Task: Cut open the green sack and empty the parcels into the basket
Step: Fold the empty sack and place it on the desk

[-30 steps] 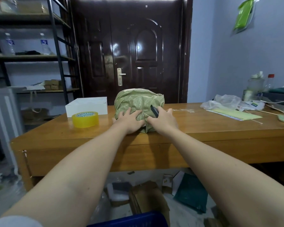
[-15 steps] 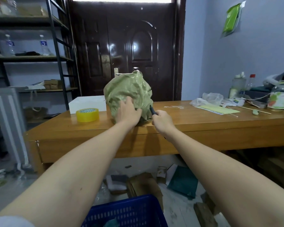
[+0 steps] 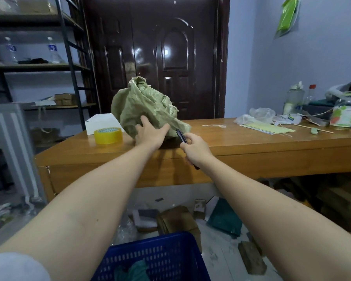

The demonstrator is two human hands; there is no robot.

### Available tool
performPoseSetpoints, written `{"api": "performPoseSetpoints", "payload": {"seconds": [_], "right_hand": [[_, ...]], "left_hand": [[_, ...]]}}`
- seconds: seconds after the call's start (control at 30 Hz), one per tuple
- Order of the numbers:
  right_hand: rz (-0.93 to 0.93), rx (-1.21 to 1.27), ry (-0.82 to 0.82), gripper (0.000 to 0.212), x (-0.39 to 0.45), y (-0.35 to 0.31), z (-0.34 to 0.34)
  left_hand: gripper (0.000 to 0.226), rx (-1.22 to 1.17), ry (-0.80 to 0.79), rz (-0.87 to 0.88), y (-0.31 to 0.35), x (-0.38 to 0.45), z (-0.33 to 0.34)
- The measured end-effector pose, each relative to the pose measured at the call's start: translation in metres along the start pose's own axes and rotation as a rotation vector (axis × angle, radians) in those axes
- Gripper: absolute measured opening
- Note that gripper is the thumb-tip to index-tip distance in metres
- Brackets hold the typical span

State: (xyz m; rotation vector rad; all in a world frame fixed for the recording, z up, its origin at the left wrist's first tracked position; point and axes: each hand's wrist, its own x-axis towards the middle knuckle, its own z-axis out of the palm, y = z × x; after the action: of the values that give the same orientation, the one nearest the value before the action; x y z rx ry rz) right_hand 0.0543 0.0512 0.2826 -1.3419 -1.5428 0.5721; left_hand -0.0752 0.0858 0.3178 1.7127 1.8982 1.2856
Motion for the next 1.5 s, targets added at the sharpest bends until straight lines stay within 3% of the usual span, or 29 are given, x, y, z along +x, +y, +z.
{"api": "performPoseSetpoints", "payload": {"seconds": [0.47,0.57,0.67,0.77,0.9,1.03,1.13,1.2,1.37,1.5], "right_hand": [[-0.014,0.052,0.085,0.043,0.067,0.029,0.034],[-0.016,0.083,0.103,0.043,0.060,0.024,0.039],[-0.005,0.093,0.131,0.045,0.051,0.017,0.042],[0.026,0.074,0.112,0.047,0.043,0.009,0.039],[0.108,0.033,0.071,0.044,0.029,0.001,0.032],[0.161,0.011,0.054,0.039,0.017,-0.002,0.023],[0.162,0.002,0.053,0.041,0.014,0.000,0.017],[0.168,-0.001,0.067,0.042,0.014,0.001,0.014],[0.169,-0.006,0.071,0.039,0.013,0.003,0.015],[0.166,-0.009,0.067,0.037,0.007,0.001,0.017]], "left_hand": [[0.059,0.117,-0.206,0.027,-0.027,0.078,0.046],[0.053,0.128,0.058,0.077,-0.028,0.065,0.040],[0.028,0.089,0.387,0.312,-0.025,0.042,0.023],[0.017,0.194,0.524,0.561,-0.023,0.030,0.007],[0.055,0.416,0.145,0.481,-0.033,0.023,0.004],[0.069,0.543,-0.109,0.395,-0.047,0.023,0.016],[0.074,0.425,-0.329,0.302,-0.047,0.026,0.020],[0.064,0.334,-0.296,0.316,-0.044,0.023,0.024],[0.021,0.381,-0.066,0.376,-0.033,0.008,0.019],[0.016,0.477,0.012,0.407,-0.028,0.000,0.011]]}}
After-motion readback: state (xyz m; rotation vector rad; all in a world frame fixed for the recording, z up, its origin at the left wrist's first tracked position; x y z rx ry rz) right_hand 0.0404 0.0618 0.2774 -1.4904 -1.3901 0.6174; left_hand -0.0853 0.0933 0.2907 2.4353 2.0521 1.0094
